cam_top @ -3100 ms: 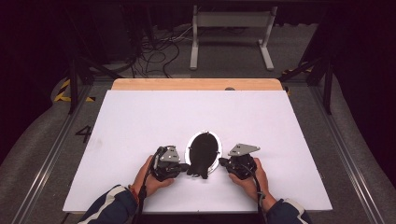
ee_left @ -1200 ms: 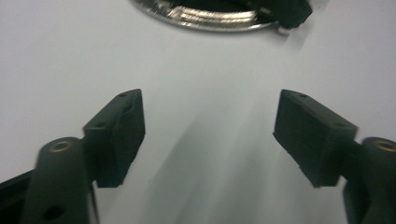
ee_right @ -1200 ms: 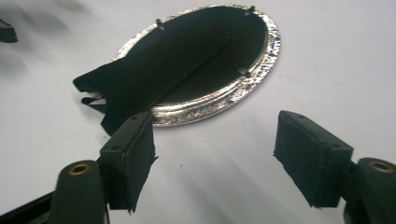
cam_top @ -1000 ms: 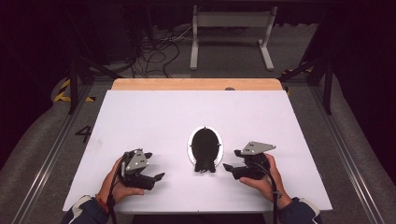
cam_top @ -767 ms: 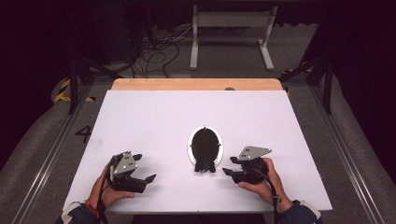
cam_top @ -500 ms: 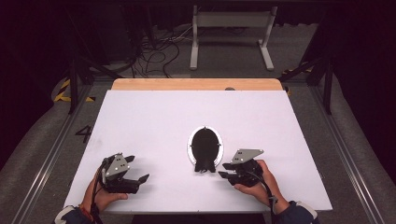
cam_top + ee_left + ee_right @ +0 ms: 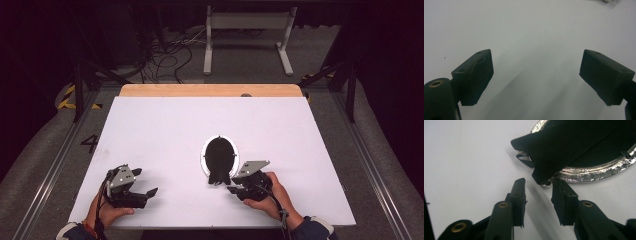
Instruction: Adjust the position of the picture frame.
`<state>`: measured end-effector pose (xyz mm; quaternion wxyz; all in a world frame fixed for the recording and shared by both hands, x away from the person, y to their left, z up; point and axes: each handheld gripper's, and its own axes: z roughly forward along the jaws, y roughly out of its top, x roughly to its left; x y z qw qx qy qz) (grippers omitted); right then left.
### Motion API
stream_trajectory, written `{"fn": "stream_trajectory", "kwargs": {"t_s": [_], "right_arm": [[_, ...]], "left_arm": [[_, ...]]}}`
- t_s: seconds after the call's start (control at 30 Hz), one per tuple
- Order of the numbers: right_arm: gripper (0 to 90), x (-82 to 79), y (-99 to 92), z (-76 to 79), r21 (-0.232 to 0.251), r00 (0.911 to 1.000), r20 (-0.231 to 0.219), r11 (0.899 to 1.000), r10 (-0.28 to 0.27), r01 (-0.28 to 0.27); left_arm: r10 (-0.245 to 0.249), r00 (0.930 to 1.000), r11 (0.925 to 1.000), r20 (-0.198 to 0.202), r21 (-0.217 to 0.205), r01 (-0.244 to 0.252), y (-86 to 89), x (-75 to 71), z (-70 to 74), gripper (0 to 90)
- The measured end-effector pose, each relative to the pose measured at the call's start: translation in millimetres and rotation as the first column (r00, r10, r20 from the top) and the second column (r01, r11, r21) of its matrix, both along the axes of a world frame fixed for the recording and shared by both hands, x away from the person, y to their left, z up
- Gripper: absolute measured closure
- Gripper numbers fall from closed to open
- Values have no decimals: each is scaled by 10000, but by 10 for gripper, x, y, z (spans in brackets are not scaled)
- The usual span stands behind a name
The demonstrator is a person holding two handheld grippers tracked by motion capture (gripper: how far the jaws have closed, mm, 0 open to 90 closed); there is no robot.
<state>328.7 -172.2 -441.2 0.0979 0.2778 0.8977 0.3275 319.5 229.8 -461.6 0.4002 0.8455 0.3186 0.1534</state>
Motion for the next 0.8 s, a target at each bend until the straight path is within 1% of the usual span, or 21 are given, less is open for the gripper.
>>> {"fn": "stream_trajectory", "kwargs": {"t_s": [0.03,0.13,0.2,0.27,0.33,0.4,0.43,0.47,0.5,0.53,0.67,0.73,0.8], "right_arm": [[608,8,9,-9,-104,10000,-19,9999,-25,24],[583,24,29,-27,-188,9999,-43,9997,-134,133],[568,43,55,-55,-331,9999,-33,9993,-150,149],[575,57,72,-60,-296,9998,34,9993,-216,217],[584,59,79,-62,-284,9996,73,9992,-272,274],[593,59,80,-66,-249,9996,115,9993,-266,269],[594,57,76,-71,-44,9994,-36,9994,-331,331],[610,72,58,-83,302,9990,-203,9987,-406,412],[625,82,43,-87,465,9984,-266,9976,-495,507],[641,87,33,-91,609,9980,-347,9967,-521,542],[656,83,37,-97,658,9982,-263,9963,-538,555],[658,85,29,-108,829,9983,-240,9951,-528,546],[655,90,17,-123,1057,9979,-260,9925,-585,610]], "left_arm": [[-16,10000,10000,-23,-27,16,1,0,-1,123],[-17,10000,10000,-55,-35,17,2,-1,-1,118],[-81,9999,10000,-91,-59,81,3,1,0,114],[-43,9998,9999,-180,-123,41,-2,2,-7,113],[-112,9998,9999,-183,-20,111,-3,7,-12,113],[-133,9996,9999,-230,-57,131,-8,6,-16,113],[-90,9996,9999,-269,-73,88,-12,4,-18,113],[-82,9996,9999,-286,-75,79,-13,6,-20,112],[-126,9996,9999,-271,-30,125,-10,12,-19,111],[-134,9994,9999,-323,-69,131,-11,13,-22,106],[-244,9993,9997,-292,1,244,-12,17,-20,97],[-320,9990,9995,-301,23,320,-15,19,-21,97],[-287,9991,9996,-320,10,287,-21,19,-27,97]]}}
